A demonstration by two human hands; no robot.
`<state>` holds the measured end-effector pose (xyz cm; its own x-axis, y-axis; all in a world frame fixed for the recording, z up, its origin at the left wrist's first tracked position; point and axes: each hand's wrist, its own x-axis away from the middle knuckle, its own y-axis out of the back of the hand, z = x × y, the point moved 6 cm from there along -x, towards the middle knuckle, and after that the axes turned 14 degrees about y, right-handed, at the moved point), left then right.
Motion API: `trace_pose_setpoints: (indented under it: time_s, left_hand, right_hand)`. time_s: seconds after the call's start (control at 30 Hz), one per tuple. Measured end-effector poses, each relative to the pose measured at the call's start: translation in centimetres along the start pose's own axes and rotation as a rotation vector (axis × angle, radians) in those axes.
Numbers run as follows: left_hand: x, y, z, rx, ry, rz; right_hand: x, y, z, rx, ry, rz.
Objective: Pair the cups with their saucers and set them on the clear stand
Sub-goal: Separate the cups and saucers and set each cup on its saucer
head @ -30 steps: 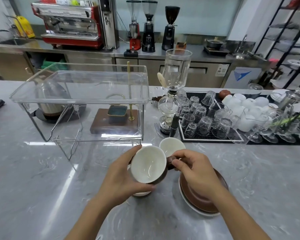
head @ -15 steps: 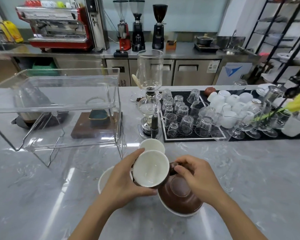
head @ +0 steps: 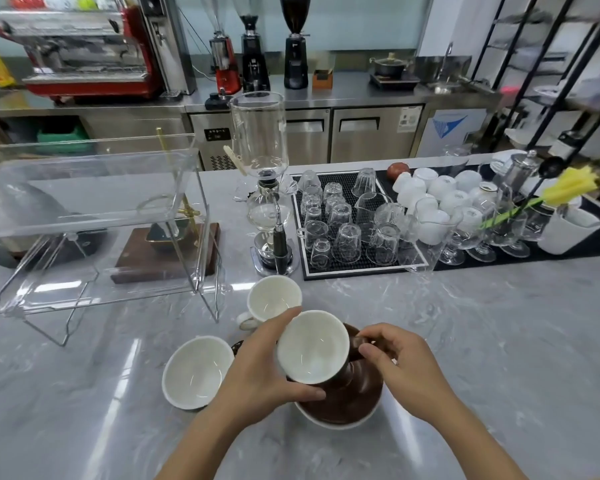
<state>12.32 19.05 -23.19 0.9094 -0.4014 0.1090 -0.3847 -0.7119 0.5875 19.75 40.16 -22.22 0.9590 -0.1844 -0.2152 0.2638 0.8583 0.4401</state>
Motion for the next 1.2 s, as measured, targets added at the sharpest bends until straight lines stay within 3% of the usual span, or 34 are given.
trace_pose_setpoints:
  time_s: [1.2]
  left_hand:
    - [-0.4,-3.7,0.1,-0.064,-0.005,0.098]
  right_hand:
    - [3.2,1.1,-4.6,-0.055,-0.178,-0.037]
